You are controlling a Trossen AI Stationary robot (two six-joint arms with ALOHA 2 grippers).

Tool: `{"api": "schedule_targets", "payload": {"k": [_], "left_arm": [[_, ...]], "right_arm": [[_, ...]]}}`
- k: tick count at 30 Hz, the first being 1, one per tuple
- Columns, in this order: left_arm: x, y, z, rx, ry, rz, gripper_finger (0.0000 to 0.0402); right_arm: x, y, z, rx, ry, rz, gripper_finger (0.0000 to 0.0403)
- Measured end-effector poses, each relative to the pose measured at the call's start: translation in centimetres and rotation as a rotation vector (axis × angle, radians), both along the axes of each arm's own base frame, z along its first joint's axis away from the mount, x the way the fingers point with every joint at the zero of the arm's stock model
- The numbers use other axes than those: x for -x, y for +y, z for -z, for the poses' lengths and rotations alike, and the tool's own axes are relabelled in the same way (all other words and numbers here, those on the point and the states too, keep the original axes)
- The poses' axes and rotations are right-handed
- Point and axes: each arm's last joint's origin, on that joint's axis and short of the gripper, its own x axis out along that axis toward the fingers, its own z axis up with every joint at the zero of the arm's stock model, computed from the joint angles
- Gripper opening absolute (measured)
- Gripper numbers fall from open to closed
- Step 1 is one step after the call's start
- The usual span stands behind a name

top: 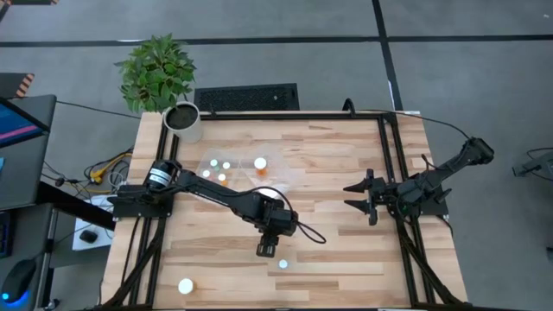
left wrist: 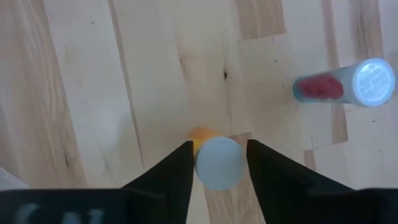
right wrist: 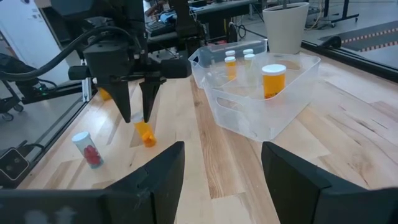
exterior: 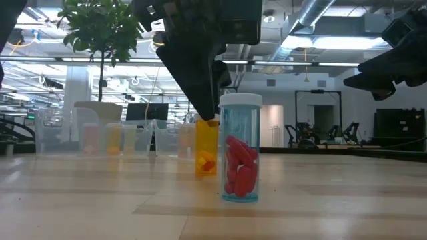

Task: Pick and place medicine bottles into bin by pill shape (circle, oval)
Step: Put the orange capsule bottle into the right transparent bin

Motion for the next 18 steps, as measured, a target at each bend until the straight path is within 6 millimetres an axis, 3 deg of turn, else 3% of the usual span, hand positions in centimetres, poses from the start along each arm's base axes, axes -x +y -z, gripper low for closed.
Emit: {"api": "schedule_targets", "payload": {"k": [7, 13, 18], "left_arm": [[-0.1, 0.2, 0.0, 0.005, 0.002, -0.006, 0.0104], [0.0, 0.6, -0.1, 0.024, 0.023, -0.032, 0.0111], [-0.5, 1.2, -1.6, 0.024, 0.022, -0.044, 0.0111]], "right_arm": [[0.0, 0.0, 0.0, 0.000, 0.000, 0.000, 0.0226], [0.0, 0.0, 0.0, 0.001, 0.000, 0.000, 0.0226], [0.0, 0.0, 0.0, 0.001, 0.000, 0.000, 0.0226]]}}
